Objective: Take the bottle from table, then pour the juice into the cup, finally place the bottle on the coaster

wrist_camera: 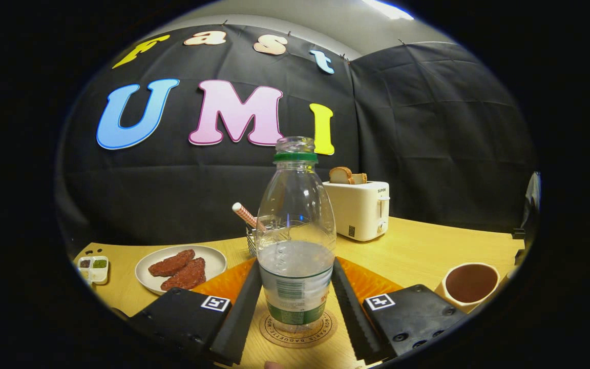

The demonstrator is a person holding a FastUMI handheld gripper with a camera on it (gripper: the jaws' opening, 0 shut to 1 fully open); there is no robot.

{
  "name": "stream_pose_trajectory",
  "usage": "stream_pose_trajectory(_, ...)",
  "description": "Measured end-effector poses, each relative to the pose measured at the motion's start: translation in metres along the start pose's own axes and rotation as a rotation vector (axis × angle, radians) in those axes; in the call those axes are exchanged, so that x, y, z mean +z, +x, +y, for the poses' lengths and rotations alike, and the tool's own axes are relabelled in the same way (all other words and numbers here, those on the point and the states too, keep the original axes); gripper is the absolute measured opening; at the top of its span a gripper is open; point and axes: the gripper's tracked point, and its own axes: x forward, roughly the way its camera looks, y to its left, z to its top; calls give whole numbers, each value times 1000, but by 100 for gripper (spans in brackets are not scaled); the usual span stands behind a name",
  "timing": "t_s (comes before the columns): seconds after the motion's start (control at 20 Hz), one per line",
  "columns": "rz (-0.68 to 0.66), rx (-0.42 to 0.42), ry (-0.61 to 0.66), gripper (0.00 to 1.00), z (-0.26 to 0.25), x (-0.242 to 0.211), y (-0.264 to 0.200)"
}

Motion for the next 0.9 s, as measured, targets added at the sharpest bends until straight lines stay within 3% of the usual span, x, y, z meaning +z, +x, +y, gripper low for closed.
stream_pose_trajectory(0.15,5,5,-9,99,-1,0,-4)
stream_pose_trajectory(0.5,31,32,-19,100,4,-2,-31)
stream_pose_trajectory(0.9,44,125,-26,99,6,24,-107)
